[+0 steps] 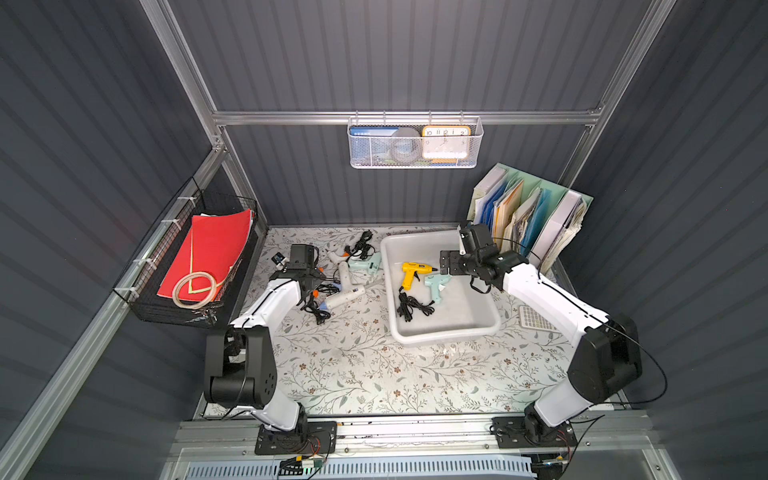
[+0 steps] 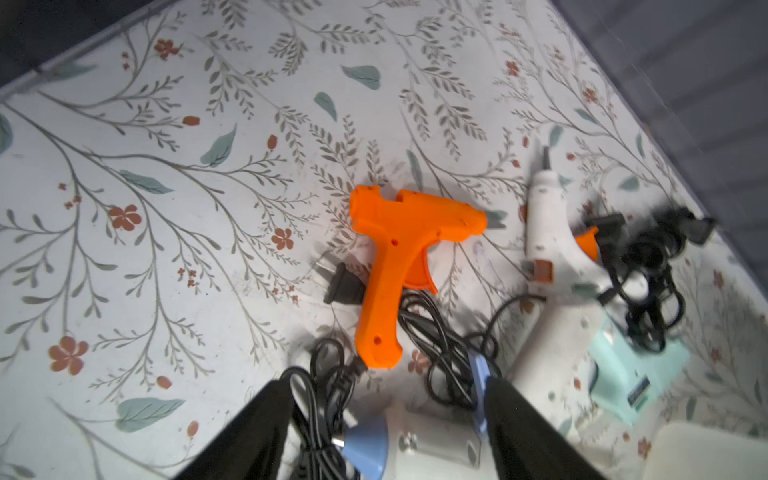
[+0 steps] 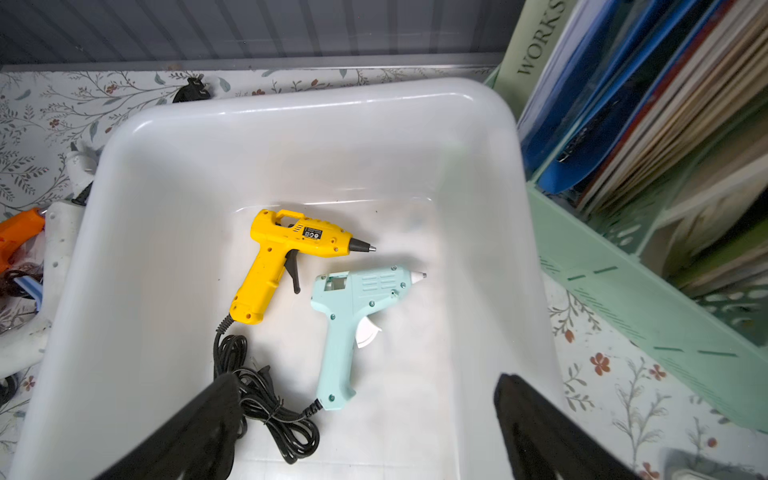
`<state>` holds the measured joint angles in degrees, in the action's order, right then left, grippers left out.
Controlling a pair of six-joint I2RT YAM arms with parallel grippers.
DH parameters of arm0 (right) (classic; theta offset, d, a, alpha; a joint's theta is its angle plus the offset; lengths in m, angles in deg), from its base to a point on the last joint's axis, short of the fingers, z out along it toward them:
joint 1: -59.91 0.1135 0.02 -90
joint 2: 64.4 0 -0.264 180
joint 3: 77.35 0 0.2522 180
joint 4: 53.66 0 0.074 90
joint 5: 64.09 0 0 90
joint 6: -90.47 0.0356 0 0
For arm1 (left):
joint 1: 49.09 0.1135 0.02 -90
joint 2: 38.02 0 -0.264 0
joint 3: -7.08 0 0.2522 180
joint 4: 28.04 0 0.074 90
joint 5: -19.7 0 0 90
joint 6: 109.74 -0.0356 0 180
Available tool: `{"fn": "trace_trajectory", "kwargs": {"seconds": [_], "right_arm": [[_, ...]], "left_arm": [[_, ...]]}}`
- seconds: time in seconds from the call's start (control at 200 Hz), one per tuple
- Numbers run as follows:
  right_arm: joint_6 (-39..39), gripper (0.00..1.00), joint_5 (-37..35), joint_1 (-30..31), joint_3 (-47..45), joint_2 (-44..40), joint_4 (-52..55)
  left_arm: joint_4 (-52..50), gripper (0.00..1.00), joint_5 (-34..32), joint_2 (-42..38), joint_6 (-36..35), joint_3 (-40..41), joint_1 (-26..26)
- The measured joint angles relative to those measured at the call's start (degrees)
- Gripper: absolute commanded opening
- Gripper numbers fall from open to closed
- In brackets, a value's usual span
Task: Put the hot melt glue gun into the storage box
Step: Pick up the hot melt adhesive gun from the center of the board.
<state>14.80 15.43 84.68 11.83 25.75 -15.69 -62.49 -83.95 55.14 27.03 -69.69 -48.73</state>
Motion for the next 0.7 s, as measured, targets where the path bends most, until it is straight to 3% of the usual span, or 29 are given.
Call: {"fn": "trace_trajectory", "kwargs": {"seconds": [0.12, 0.27, 0.7], "right_arm": [[0.04, 0.99, -1.73, 0.33, -3.65, -4.37, -2.36], [0.02, 0.99, -3.34, 0.37, -5.77, -7.87, -4.55], [0.02, 0.99, -4.61, 0.57, -6.45, -9.01, -6.84]], "left_arm": [[1.07, 0.60, 2.60, 7.10, 0.20, -2.29, 3.45], [1.44, 0.58, 5.16, 13.86, 0.09, -6.49, 4.42], [2.01, 0.49, 8.79, 16.22, -2.08, -10.47, 4.39]]}}
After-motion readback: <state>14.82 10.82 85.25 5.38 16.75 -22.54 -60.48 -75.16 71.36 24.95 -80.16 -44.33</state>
